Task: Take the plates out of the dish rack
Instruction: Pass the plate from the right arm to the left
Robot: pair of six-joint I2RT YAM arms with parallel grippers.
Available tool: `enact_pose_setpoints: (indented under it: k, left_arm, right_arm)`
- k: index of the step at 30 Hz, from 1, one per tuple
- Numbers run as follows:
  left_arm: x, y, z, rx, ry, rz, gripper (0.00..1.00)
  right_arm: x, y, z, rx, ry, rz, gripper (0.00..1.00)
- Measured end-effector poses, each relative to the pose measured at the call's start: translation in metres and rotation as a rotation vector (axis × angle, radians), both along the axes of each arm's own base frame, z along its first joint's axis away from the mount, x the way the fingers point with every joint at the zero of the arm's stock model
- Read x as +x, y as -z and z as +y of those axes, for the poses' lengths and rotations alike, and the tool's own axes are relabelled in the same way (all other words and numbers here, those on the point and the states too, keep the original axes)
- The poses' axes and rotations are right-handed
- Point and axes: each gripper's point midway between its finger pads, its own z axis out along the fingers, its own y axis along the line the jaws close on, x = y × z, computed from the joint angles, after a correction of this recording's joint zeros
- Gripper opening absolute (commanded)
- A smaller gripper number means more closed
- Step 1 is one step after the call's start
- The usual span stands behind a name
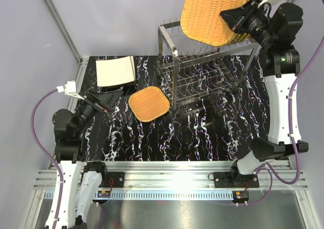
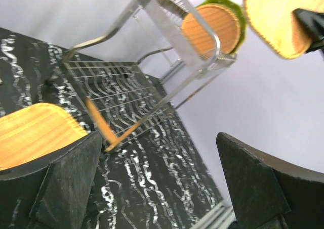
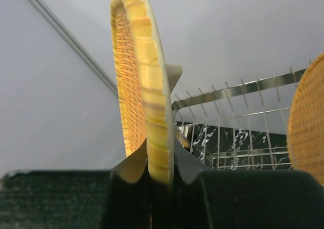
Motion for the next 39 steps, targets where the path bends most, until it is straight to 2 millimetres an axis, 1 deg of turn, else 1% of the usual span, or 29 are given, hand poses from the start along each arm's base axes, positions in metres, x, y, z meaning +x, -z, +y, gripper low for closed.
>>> enact_pose_setpoints:
  k: [4, 7, 12, 16, 20, 24, 27, 30, 39]
  left_arm:
    - [0.001, -0.009, -0.008, -0.044, 0.042, -0.011, 0.99]
    - [0.001, -0.013, -0.017, -0.064, 0.084, -0.011, 0.99]
    - [-0.001, -0.009, -0.046, -0.074, 0.186, 0.011, 0.99]
    - [0.000, -0.006, -0.064, -0.078, 0.236, 0.029, 0.99]
    - [0.003, -0.007, -0.075, -0.080, 0.263, 0.035, 0.99]
    - [0.001, -0.016, -0.085, -0.088, 0.288, 0.013, 0.99]
    - [-0.001, -0.020, -0.091, -0.095, 0.303, -0.004, 0.99]
    - [-0.001, -0.021, -0.097, -0.098, 0.317, -0.005, 0.99]
    - [0.003, -0.015, -0.116, -0.098, 0.357, 0.016, 0.99]
  right_arm:
    - [-0.011, 0.009, 0.012, 0.028, -0.074, 0.046, 0.00]
    - [-0.020, 0.019, 0.021, 0.043, -0.129, 0.077, 0.00]
    - [-0.038, 0.036, 0.041, 0.054, -0.234, 0.122, 0.00]
    - [-0.054, 0.044, 0.056, 0.057, -0.315, 0.132, 0.00]
    - [-0.071, 0.050, 0.068, 0.058, -0.382, 0.140, 0.00]
    - [-0.087, 0.060, 0.079, 0.052, -0.440, 0.151, 0.00]
    - [-0.096, 0.071, 0.087, 0.046, -0.478, 0.171, 0.00]
    - [-0.102, 0.083, 0.093, 0.042, -0.505, 0.196, 0.00]
    - [-0.116, 0.125, 0.114, 0.016, -0.592, 0.285, 0.00]
